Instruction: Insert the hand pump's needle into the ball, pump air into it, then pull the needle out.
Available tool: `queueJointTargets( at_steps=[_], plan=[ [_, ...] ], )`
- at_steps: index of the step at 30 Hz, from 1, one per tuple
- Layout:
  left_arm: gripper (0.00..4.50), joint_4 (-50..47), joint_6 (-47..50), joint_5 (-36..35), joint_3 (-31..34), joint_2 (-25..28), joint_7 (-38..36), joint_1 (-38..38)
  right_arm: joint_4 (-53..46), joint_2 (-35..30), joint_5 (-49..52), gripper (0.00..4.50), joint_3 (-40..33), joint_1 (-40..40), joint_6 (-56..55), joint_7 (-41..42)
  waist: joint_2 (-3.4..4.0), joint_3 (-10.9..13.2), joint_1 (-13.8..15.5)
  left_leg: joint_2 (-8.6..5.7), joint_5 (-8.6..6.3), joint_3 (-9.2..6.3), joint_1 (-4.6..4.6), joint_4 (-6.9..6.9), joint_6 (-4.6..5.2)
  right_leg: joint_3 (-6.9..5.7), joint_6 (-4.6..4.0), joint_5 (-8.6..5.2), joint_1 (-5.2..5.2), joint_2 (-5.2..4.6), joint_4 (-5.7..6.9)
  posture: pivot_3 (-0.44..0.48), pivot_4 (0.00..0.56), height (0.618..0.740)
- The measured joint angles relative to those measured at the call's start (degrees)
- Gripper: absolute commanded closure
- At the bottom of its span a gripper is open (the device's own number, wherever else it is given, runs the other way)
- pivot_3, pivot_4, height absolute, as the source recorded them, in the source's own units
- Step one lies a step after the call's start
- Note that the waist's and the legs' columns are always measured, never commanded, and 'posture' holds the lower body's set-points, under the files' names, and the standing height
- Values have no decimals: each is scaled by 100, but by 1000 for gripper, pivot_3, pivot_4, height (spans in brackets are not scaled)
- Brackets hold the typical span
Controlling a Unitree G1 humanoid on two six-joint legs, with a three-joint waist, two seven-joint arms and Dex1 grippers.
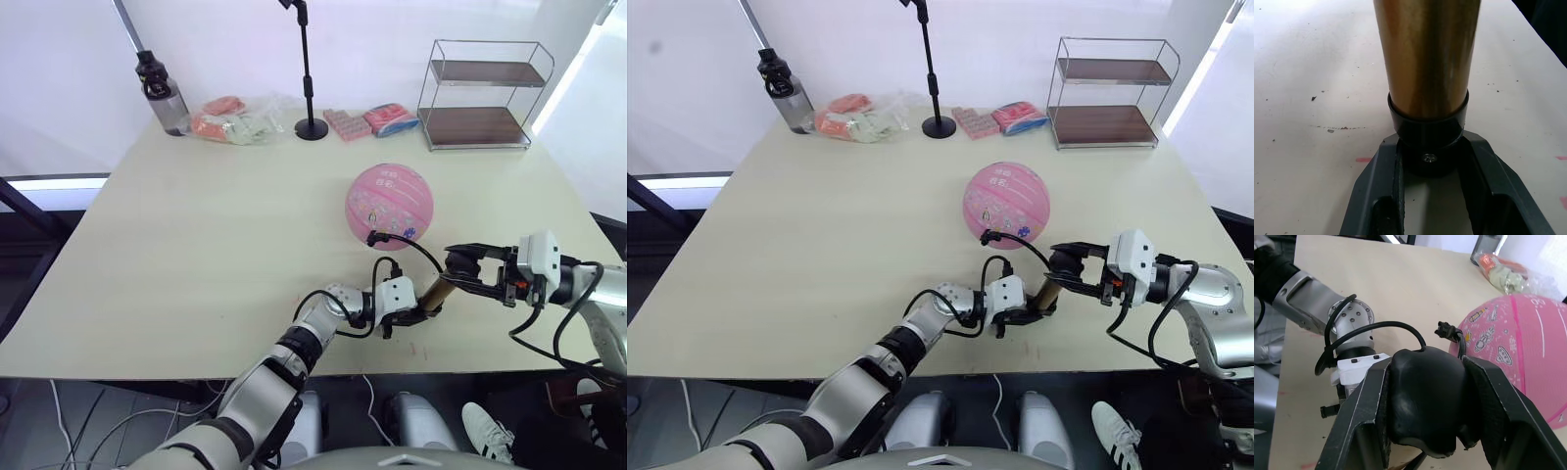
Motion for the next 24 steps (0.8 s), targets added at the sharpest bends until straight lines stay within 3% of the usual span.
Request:
queueJointTargets(
  at_steps=[6,7,10,12,14,16,24],
  plan=[
    [3467,-303,77,-108,59,134,-122,136,25,46,-5,2848,121,-35,-158,-44,-11,-4,-106,9,-1,-2,2,-12,-1,-1,-11,0,4,-12,-1,0,150,740],
    [2450,-375,80,-167,104,157,-144,188,25,49,-4,2848,145,-58,-161,-44,-11,-4,-113,13,-1,-2,2,-16,-1,-1,-30,6,1,-9,-1,0,150,740],
    [1562,-662,86,-436,232,308,-491,432,35,48,-6,2848,156,-85,-167,-55,5,2,-95,16,0,-7,0,-25,-1,-7,-43,5,-6,-6,-1,0,150,740],
    [507,-1029,108,-618,278,486,-767,662,58,46,-13,2848,158,-116,-168,-69,27,17,-52,13,0,-6,-4,-19,-1,-7,-48,9,-6,-15,-1,0,150,740],
    [0,-1657,252,-853,315,638,-1024,944,74,42,-16,2848,154,-115,-169,-84,31,21,-30,9,0,-2,-5,-10,-2,-6,-45,9,-5,-32,-1,0,150,740],
    [0,-1855,342,-926,334,679,-1075,979,74,44,-17,2848,161,-121,-168,-87,30,21,-13,8,0,6,-8,-4,-2,-23,-40,11,-5,-71,-2,0,150,740],
    [0,-4215,1378,-1870,828,1637,-1395,1624,56,46,-16,2848,204,-145,-165,-126,43,30,-23,13,-1,1,-8,-11,-4,-42,-42,11,-8,-90,-5,0,150,740]
  ],
)
